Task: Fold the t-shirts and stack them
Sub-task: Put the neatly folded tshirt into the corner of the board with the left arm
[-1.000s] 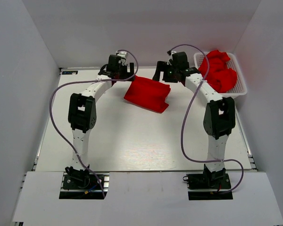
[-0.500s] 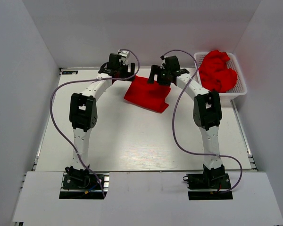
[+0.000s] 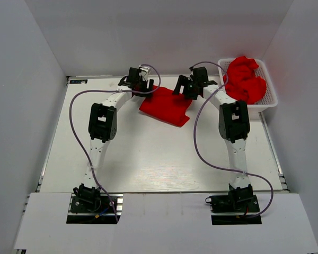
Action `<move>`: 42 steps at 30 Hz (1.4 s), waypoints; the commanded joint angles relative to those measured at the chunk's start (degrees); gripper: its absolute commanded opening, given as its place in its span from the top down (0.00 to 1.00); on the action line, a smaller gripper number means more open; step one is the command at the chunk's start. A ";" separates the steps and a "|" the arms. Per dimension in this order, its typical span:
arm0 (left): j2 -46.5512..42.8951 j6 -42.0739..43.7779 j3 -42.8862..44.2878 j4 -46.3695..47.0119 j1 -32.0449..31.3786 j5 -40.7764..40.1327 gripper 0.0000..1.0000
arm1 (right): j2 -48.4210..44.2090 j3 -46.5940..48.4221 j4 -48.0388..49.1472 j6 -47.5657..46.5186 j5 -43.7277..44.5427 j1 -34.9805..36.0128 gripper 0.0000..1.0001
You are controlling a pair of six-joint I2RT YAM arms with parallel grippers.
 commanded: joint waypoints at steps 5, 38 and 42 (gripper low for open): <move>1.39 -0.13 3.94 -1.37 -0.21 -1.35 0.16 | -0.45 -1.72 2.32 -0.16 -1.99 -0.95 0.10; -15.93 1.63 -21.21 4.96 -1.79 17.64 0.11 | -41.04 -35.73 2.85 -6.93 8.11 -1.04 0.10; -13.47 1.63 -19.18 3.12 -3.72 15.54 0.23 | -43.34 -40.03 0.48 -5.45 11.97 -0.87 0.10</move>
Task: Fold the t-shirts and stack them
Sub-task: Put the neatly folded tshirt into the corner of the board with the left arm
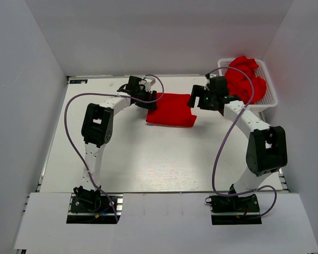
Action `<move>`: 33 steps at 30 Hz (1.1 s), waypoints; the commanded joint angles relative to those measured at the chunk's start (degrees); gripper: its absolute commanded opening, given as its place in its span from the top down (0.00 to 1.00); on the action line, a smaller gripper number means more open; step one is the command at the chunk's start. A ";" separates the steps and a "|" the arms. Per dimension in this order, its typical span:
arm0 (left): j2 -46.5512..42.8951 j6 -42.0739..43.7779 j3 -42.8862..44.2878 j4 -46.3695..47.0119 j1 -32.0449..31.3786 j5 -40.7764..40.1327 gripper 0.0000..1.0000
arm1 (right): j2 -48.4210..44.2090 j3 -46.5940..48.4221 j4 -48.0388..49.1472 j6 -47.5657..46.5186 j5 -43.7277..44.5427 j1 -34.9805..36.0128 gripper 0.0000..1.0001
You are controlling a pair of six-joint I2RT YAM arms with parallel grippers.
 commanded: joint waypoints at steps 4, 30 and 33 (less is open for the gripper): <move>0.20 -0.77 2.31 -3.03 -2.33 -1.23 0.68 | -7.77 -6.20 -1.23 4.61 10.58 -0.41 0.10; -0.77 12.23 17.24 -20.08 16.56 -41.05 1.00 | -17.01 -12.72 -9.58 4.80 23.33 -0.76 0.10; 1.00 14.07 20.85 -20.61 19.89 -42.90 1.00 | -15.79 -10.88 -10.72 4.27 23.78 -0.67 0.10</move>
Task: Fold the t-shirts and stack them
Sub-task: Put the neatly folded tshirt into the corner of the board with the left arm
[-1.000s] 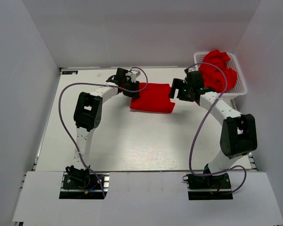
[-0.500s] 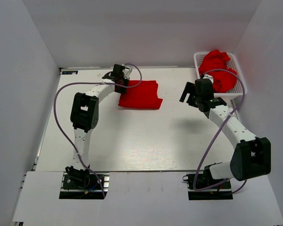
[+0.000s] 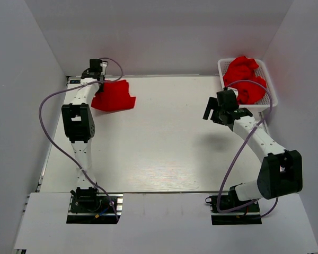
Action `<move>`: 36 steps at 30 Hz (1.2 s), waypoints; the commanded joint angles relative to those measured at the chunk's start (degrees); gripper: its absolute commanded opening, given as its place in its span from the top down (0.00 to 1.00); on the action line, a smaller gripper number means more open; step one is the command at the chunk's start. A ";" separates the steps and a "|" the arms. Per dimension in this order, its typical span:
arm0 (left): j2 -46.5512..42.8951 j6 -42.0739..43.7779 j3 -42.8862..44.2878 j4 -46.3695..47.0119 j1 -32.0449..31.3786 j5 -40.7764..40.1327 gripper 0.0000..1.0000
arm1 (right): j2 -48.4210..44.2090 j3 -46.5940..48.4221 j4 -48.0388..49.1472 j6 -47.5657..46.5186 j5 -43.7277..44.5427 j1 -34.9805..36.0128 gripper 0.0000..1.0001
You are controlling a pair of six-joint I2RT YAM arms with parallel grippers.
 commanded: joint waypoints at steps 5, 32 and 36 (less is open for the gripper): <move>1.48 12.01 3.53 5.35 5.79 -6.10 1.00 | 4.51 6.69 -3.87 -2.08 1.33 -0.32 0.10; 7.55 25.30 5.54 28.38 12.13 -11.69 0.70 | 16.12 24.10 -9.94 -3.31 -3.59 -0.32 0.10; 6.15 23.19 5.54 30.68 12.13 -13.14 0.00 | 16.74 24.36 -9.58 -3.13 -5.70 -0.15 0.10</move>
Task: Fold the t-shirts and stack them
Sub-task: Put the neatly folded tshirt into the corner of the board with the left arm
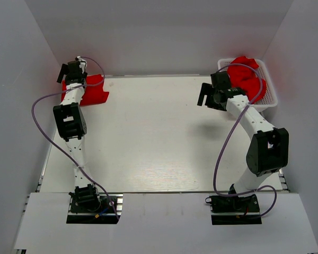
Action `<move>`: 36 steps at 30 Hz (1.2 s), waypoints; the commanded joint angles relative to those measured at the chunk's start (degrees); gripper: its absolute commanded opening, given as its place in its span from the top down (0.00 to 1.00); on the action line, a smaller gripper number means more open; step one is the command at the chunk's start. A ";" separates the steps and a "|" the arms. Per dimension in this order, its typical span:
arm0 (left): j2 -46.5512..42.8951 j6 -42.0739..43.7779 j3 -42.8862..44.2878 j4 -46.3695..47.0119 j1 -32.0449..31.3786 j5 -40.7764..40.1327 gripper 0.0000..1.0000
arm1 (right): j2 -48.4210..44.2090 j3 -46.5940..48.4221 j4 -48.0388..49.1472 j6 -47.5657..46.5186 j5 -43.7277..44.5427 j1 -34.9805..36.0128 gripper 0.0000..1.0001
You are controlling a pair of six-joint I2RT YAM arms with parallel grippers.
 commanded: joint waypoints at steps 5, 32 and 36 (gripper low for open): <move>-7.03 -7.40 3.60 -1.23 -0.55 2.67 0.00 | -0.84 1.18 0.80 0.22 -3.50 -0.15 0.10; -67.92 -54.44 -61.07 -20.39 -30.87 28.30 0.00 | -32.48 -34.24 14.33 4.96 -8.07 -0.32 0.10; -73.64 -54.44 -62.30 -26.63 -32.01 20.28 0.00 | -35.03 -38.20 17.67 6.62 -10.71 -0.24 0.10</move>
